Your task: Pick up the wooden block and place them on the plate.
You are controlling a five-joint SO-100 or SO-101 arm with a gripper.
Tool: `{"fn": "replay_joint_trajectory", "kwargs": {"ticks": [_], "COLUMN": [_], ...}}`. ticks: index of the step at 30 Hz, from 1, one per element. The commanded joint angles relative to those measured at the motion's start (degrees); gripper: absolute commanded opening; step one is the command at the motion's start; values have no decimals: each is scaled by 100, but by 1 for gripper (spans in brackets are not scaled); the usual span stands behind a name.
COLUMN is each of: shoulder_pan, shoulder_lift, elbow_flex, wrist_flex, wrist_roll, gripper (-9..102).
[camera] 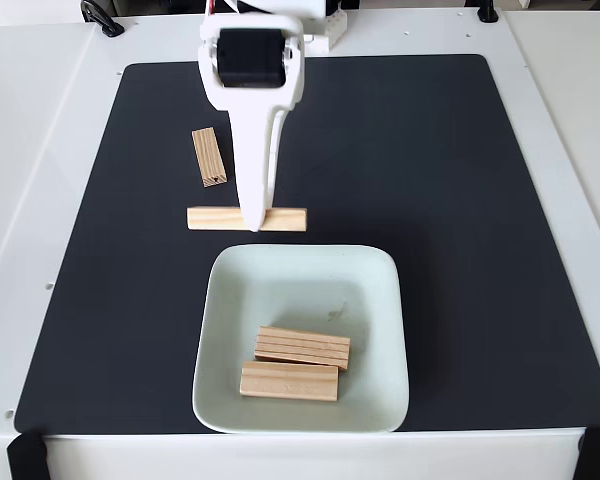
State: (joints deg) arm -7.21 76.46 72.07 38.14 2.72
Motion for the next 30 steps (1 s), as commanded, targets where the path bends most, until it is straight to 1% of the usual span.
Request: {"fn": "replay_joint_trajectory", "kwargs": {"ticks": [1,4,9,13,30], "shoulder_pan": [-97,-132,-176,-185,-202], "shoulder_lift": [-712,-1397,-2083,-2382,-2373], "elbow_flex": [-1310,-2057,-2619,-2751,-2663], "wrist_flex": [-70,-70,-79,-132,-123], "wrist_roll": [105,105,79,53,105], "gripper": [-1,-1,-1,-1,-1]}}
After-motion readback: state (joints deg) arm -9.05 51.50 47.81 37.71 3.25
